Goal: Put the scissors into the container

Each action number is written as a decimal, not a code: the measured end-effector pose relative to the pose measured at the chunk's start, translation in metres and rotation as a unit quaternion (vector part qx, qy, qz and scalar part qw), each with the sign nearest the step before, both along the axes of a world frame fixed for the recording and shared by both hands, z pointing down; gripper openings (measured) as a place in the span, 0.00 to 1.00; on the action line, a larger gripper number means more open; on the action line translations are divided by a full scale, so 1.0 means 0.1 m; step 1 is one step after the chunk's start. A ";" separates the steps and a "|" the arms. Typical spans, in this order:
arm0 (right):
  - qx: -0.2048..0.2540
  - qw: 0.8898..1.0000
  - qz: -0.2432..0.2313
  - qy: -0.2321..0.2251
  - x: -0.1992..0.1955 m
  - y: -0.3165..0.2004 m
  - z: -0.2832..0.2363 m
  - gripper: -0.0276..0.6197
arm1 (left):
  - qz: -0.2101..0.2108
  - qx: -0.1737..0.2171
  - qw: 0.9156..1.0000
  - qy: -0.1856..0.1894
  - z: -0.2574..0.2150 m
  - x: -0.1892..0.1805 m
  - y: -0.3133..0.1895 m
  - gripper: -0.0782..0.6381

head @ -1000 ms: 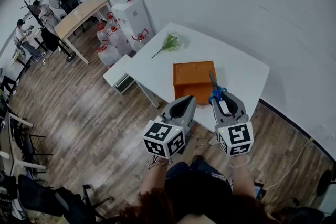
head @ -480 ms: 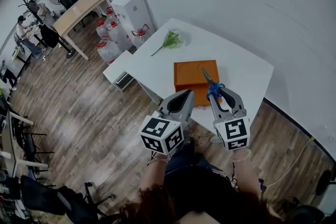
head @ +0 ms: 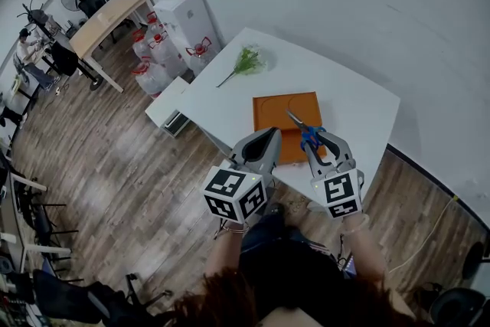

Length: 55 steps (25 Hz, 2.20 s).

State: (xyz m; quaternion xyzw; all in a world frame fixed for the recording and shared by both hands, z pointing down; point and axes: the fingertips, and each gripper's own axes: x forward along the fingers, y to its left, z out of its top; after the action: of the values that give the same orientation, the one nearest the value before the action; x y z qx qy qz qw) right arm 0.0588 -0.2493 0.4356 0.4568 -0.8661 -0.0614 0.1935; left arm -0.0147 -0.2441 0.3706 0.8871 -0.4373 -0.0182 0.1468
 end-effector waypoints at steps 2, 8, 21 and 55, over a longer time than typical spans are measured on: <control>-0.005 1.000 -0.005 0.011 -0.04 -0.04 0.06 0.17 | 0.003 0.000 1.000 0.001 -0.01 -0.02 -0.06 0.13; -0.007 0.999 -0.021 0.046 -0.15 -0.19 0.19 0.17 | 0.008 0.002 1.000 0.000 -0.01 -0.08 -0.24 0.13; -0.045 0.991 -0.048 0.116 -0.23 -0.45 0.67 0.17 | 0.015 -0.002 1.000 0.001 0.04 -0.16 -0.56 0.13; -0.138 0.934 -0.127 0.303 -0.18 -0.57 2.06 0.17 | 0.001 -0.031 0.999 0.005 0.31 -0.43 -0.73 0.13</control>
State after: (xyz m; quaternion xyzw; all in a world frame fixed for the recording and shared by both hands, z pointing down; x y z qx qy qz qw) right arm 0.0409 -0.3059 0.6418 0.2710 -0.8172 -0.1005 0.4987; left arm -0.0582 -0.3171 0.4016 0.8824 -0.4360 -0.0086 0.1767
